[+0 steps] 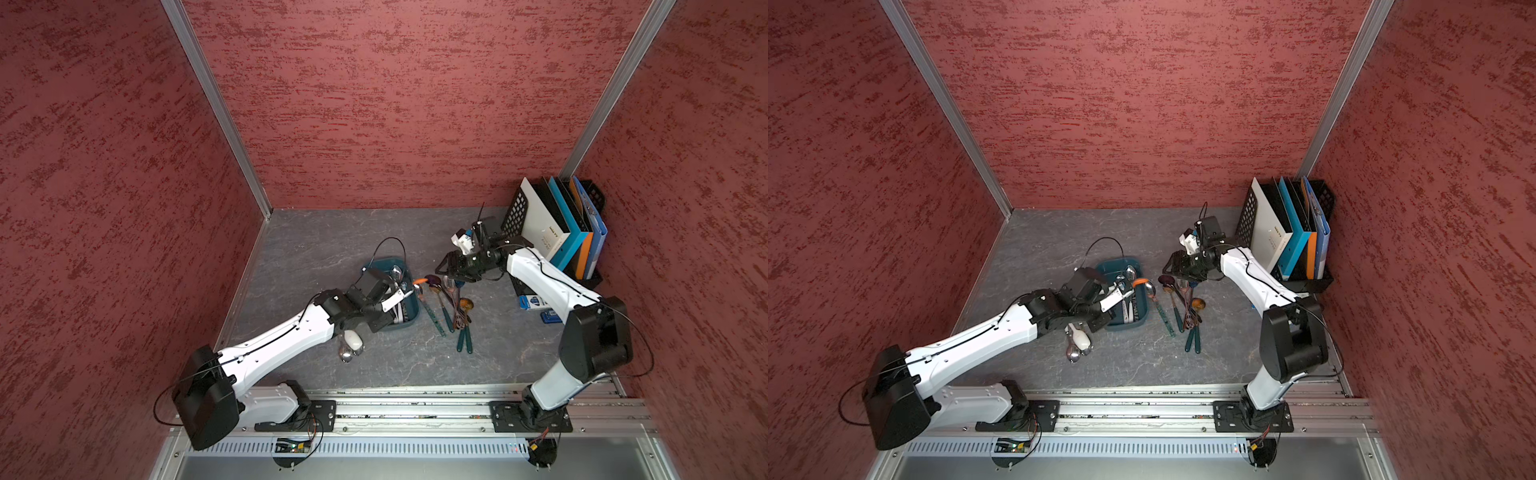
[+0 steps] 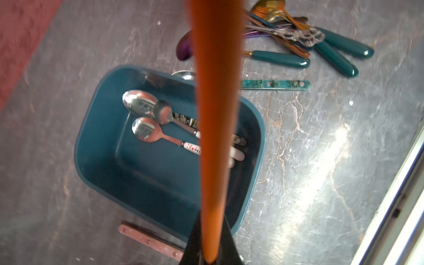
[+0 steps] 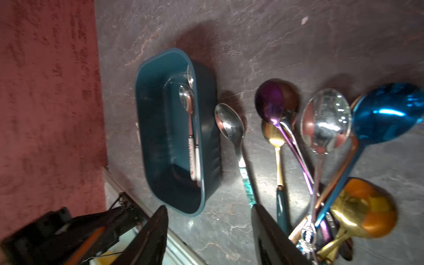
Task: Put the spoon into the storage box
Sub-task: Place the spoon in the storage box.
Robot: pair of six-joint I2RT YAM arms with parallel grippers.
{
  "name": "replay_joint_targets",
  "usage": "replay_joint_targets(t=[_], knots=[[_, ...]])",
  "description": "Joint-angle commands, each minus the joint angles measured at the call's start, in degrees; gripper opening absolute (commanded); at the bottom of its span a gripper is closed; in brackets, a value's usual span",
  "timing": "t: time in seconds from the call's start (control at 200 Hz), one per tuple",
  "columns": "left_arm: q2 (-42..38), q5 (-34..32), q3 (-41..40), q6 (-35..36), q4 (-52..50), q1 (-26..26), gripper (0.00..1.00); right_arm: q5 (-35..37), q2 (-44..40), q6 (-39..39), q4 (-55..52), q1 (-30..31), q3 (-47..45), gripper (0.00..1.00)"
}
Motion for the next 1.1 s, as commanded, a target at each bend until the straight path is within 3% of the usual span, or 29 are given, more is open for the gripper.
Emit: replay_joint_targets(t=[0.0, 0.2, 0.451, 0.716, 1.097], knots=[[1.36, 6.26, 2.62, -20.31, -6.47, 3.72, 0.00, 11.06, -3.12, -2.96, 8.59, 2.70, -6.06, 0.59], [6.05, 10.19, 5.84, -37.68, -9.14, 7.54, 0.00, 16.40, -7.40, -2.73, 19.59, 7.57, -15.75, 0.59], [17.53, 13.07, 13.42, -51.70, -14.84, 9.33, 0.00, 18.70, -8.91, -3.56, 20.27, 8.38, -18.64, 0.58], [24.87, 16.34, 15.87, -55.63, -18.33, 10.91, 0.00, 20.01, -13.16, -3.66, 21.63, 8.51, -21.60, 0.58], [35.14, 20.62, 20.46, -52.93, -20.87, 11.46, 0.00, 21.20, -14.00, -5.50, 21.17, 8.64, -22.67, 0.57]])
